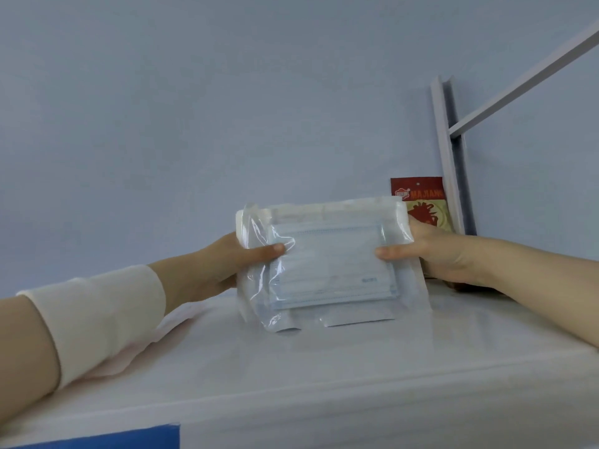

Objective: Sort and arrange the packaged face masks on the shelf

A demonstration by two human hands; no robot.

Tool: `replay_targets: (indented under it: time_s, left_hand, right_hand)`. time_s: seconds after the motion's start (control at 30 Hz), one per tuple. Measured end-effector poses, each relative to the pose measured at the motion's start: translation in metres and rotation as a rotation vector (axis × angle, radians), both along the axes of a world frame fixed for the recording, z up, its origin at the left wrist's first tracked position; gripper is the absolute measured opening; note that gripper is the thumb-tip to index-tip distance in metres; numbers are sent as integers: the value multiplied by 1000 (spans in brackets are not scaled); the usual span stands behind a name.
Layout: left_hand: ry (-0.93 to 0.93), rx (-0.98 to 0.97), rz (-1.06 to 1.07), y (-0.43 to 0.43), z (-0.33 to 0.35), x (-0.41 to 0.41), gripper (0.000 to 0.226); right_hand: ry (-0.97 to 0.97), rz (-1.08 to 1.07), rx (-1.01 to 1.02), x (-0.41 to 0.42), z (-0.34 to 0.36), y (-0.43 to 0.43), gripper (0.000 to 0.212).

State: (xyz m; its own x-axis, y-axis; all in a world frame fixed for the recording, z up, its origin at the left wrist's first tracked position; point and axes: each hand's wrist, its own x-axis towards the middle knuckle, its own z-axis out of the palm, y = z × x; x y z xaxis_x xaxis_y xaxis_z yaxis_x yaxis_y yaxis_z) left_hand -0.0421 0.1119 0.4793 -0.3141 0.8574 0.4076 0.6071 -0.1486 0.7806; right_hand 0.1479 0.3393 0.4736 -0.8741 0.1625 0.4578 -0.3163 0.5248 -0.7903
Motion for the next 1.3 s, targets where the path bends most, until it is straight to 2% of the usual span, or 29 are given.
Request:
replay_targets:
  time_s: [0.07, 0.1, 0.17, 0.23, 0.3, 0.37, 0.43, 0.57, 0.67, 0.7, 0.83, 0.9, 1.0, 1.17, 1.3]
  left_hand:
    - [-9, -39, -51, -2, -2, 4, 41]
    - [-7, -46, -76, -2, 0, 6, 42]
    - [-8, -67, -86, -5, 4, 8, 59]
    - [-36, -97, -95, -7, 9, 10, 84]
    - [-53, -98, -84, -8, 12, 14, 93]
    - [-94, -73, -32, -11, 15, 17, 100]
    - [-148, -35, 49, -13, 15, 18, 95]
    - [-93, -26, 140, -12, 12, 24, 63]
    - [-116, -35, 192, -10, 13, 32, 64]
    - [-150, -31, 214, -9, 13, 33, 71]
    - [-243, 101, 328, -3, 8, 38, 103]
    - [-242, 116, 359, 0, 1, 38, 103]
    - [-260, 48, 363, 3, -5, 36, 91]
    - [-294, -58, 360, 6, -4, 41, 88]
    - [-270, -154, 348, 9, -11, 45, 65]
  right_hand:
    - [-47, -18, 21, 1, -3, 0, 58]
    - [-34, -35, 5, 0, -3, 1, 58]
    - [-4, -50, -32, 1, 2, 0, 63]
    - [6, -54, -72, 5, 8, 2, 76]
    - [-26, -82, -103, 9, 9, 8, 102]
    - [-53, -125, -99, 12, 7, 10, 111]
    - [-51, -141, -107, 14, 5, 10, 112]
    - [-13, -235, -173, 17, 3, -2, 100]
    - [-10, -350, -169, 13, 1, -3, 120]
    - [-13, -361, -180, 12, 1, -4, 119]
    - [-20, -399, -249, 11, 2, -9, 81]
    - [-48, -416, -233, 12, 0, -12, 63]
    - [-107, -444, -162, 14, -3, -17, 42]
    - [-181, -551, -55, 9, -5, -17, 41]
    - [-226, -645, 108, 7, -9, -20, 49]
